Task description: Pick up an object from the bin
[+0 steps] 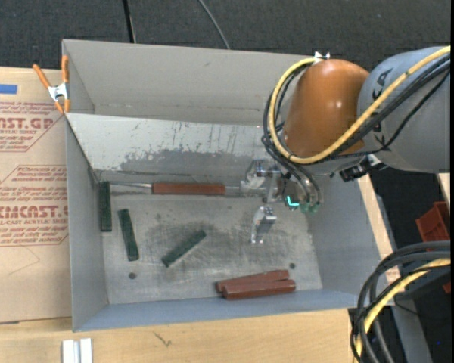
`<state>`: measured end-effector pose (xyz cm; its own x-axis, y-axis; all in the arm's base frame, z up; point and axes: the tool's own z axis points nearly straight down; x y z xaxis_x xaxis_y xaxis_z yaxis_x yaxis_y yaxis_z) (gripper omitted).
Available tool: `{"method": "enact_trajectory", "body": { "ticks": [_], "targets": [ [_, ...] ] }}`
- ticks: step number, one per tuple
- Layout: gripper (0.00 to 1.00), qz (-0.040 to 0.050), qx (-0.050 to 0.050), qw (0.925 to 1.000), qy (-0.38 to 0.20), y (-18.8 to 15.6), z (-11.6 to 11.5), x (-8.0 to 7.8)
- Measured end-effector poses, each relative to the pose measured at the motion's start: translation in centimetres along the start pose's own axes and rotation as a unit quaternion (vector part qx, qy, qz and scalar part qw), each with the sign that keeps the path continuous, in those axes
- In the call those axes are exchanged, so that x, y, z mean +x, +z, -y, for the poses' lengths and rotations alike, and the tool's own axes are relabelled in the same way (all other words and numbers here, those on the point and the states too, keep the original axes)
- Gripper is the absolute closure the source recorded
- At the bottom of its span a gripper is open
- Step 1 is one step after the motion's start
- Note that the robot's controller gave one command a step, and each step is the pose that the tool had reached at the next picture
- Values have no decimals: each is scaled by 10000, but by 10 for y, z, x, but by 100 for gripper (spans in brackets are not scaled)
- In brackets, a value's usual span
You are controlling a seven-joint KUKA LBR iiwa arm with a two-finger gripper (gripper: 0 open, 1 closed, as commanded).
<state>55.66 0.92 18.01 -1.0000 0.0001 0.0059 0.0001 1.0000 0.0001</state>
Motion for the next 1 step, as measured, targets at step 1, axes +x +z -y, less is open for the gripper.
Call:
{"method": "enact_trajectory", "body": {
  "ticks": [1],
  "targets": [
    [0, 37, -1, 10000, 1, -4, 0, -2]
  ]
}}
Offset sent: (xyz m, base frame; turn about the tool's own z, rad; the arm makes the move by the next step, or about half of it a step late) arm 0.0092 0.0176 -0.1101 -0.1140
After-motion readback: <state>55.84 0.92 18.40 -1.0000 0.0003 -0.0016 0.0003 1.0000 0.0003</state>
